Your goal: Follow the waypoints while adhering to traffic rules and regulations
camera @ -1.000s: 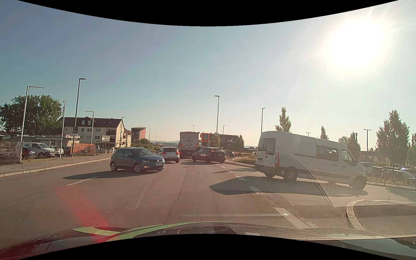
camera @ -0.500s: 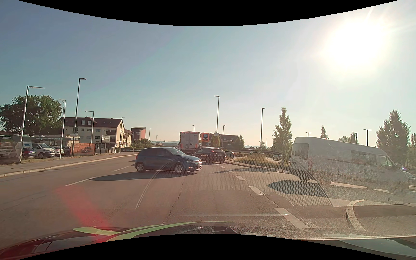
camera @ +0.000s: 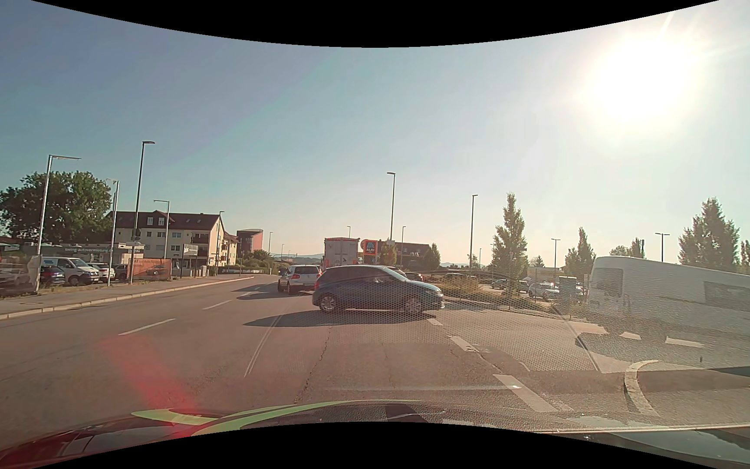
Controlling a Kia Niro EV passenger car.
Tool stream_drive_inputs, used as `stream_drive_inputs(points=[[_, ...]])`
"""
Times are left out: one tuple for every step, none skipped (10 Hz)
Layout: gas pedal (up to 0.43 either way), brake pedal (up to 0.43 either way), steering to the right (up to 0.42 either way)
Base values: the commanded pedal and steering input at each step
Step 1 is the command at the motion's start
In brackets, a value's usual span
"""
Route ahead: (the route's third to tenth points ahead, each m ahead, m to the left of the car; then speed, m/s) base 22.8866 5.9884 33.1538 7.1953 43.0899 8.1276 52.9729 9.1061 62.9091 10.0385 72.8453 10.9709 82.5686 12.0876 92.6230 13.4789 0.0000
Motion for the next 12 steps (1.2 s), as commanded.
stream_drive_inputs(points=[[0.000,0.232,-0.019],[0.000,0.232,-0.019],[0.000,0.232,-0.019],[0.000,0.232,-0.019],[0.000,0.232,-0.019],[0.000,0.232,-0.019],[0.000,0.232,-0.019],[0.000,0.232,-0.019],[0.000,0.232,-0.019],[0.000,0.232,-0.019],[0.000,0.238,-0.019],[0.000,0.238,-0.019]])
